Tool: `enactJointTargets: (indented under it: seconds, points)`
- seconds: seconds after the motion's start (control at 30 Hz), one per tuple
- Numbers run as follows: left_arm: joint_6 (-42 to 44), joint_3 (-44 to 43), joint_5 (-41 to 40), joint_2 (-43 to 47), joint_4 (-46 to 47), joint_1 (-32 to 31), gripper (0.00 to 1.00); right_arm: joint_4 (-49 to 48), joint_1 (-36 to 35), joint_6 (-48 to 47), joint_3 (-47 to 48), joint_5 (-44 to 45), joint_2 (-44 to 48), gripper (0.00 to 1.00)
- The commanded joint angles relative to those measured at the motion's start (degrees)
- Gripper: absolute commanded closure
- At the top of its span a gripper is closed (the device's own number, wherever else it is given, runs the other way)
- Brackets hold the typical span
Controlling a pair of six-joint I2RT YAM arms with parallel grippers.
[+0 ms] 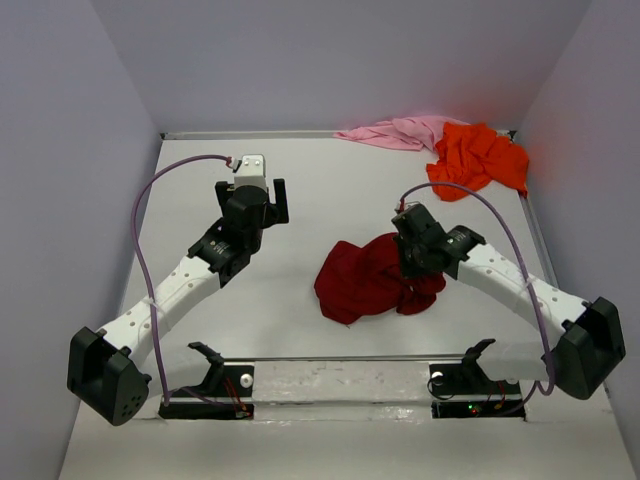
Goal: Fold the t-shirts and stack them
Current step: Flatten out the crumpled T-shirt at the center of the board.
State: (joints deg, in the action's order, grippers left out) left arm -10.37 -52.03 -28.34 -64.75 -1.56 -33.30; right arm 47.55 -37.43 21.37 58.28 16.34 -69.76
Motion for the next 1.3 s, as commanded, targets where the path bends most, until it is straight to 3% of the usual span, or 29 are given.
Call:
enactJointTargets:
  seconds: [0.0,0.3,0.6,0.63,0.73,0.83,1.03,1.27]
  points:
    - [-0.18,-0.97,-0.23,0.68,1.65,0.08,0.01,-11.50,-1.42,3.16,-0.54,-10.53,-1.60,1.00]
    - [-0.17,-1.06,-0.40,0.59,1.65,-0.01,0.01,-12.04,-7.13,3.16,7.89,-13.61,-2.50,1.00]
    - [-0.18,-1.23,-0.14,0.50,1.65,0.08,0.01,-10.64,-7.13,2.45,5.01,-6.77,1.82,1.00]
    - [-0.26,-1.14,-0.05,0.42,1.65,0.08,0.01,-10.37,-7.13,2.37,3.61,-5.54,1.12,0.94]
    - [-0.18,-1.14,0.04,0.59,1.65,0.08,0.01,-8.88,-7.13,2.80,2.89,-2.98,-2.48,0.58]
    - [-0.26,-1.14,0.04,0.50,1.65,-0.01,0.01,-8.70,-7.13,2.89,2.71,-1.93,-3.63,0.41]
    - [-0.18,-1.23,-0.05,0.59,1.74,0.08,0.01,-5.89,-7.13,1.49,5.26,1.07,-3.72,0.34]
    - [-0.09,-1.32,0.04,0.42,1.65,0.08,0.01,-6.15,-7.13,1.49,4.74,-5.17,-1.96,0.30]
